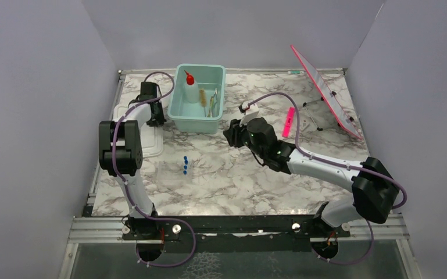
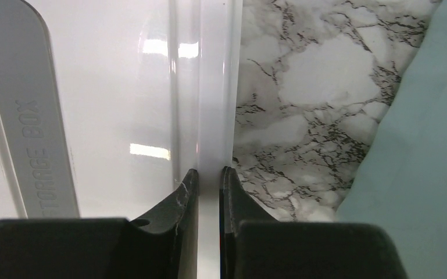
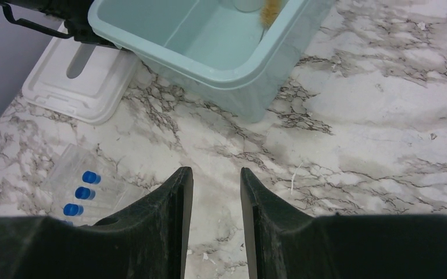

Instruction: Organize the chemistry lab equipment

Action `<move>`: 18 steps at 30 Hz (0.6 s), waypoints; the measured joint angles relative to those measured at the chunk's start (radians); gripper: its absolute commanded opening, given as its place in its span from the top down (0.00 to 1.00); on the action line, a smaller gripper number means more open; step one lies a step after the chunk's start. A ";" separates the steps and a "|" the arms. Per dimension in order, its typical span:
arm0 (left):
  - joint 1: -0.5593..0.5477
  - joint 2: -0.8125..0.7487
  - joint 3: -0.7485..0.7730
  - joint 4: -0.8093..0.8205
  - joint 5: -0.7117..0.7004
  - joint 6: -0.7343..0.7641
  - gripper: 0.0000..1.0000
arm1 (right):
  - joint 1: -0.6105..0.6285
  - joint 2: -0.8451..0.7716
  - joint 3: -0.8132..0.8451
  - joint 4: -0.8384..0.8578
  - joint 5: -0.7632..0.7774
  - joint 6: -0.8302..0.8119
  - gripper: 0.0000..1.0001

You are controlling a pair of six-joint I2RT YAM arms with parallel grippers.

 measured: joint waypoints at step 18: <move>0.005 -0.225 0.046 -0.061 -0.005 0.104 1.00 | 0.000 -0.012 0.026 -0.058 0.002 0.016 0.60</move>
